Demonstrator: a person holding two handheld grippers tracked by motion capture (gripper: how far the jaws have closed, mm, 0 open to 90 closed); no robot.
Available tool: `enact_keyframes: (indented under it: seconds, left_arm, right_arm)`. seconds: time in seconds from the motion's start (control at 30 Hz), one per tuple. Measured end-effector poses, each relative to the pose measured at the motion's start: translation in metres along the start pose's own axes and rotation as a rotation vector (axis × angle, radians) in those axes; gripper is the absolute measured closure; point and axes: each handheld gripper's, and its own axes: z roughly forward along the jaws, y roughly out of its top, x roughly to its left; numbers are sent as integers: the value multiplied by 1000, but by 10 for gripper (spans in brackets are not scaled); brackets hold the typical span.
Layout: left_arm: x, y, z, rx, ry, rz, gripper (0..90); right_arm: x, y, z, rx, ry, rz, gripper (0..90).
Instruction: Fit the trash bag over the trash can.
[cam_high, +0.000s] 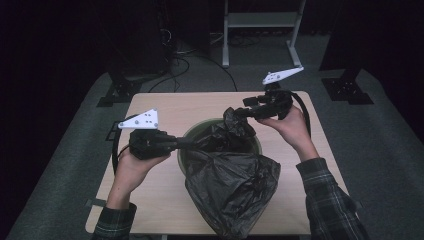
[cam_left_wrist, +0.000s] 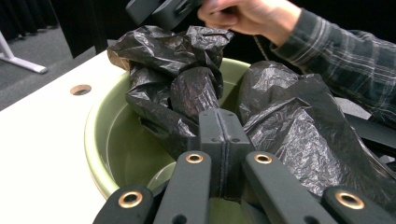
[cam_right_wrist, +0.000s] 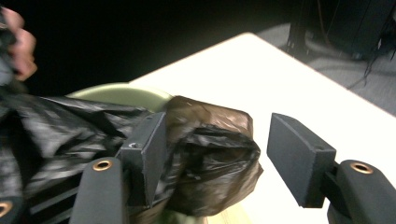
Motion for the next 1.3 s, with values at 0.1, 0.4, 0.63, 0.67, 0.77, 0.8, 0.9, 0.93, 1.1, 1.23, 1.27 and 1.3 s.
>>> enact_keyframes:
  seconds: [0.1,0.4,0.63,0.67,0.77,0.8,0.9,0.93,1.1,1.23,1.27,1.3]
  left_arm:
    - [1,-2,-3,-4,3,-2,898]
    - [-1,2,-13,-21,21,0,898]
    - [0,7,-2,-19,51,-9,898]
    - [1,6,0,-15,58,-13,898]
    - [5,3,5,-9,63,-32,898]
    - [7,1,6,-10,67,-40,898]
    - [9,-1,8,-10,75,-52,898]
    - [9,-2,8,-6,77,-52,898]
    - [9,-3,10,-4,75,-56,898]
    - [7,-4,12,2,66,-51,898]
    - [6,-5,12,5,61,-50,898]
    - [6,-5,13,6,58,-49,898]
  right_arm:
    - [-8,-10,15,56,35,17,640]
    - [26,-16,6,50,162,-100,884]
    - [50,-17,19,127,191,-158,644]
    - [50,-18,15,107,179,-157,592]
    - [45,-24,-3,50,154,-138,554]
    - [45,-26,-8,37,145,-139,541]
    - [44,-36,-31,-1,146,-116,514]
    - [45,-40,-36,-3,157,-112,513]
    - [47,-50,-48,-5,99,-127,452]
    - [18,-42,-42,-49,28,-51,455]
    - [11,-40,-37,-51,30,-33,455]
    - [5,-38,-33,-54,31,-19,451]
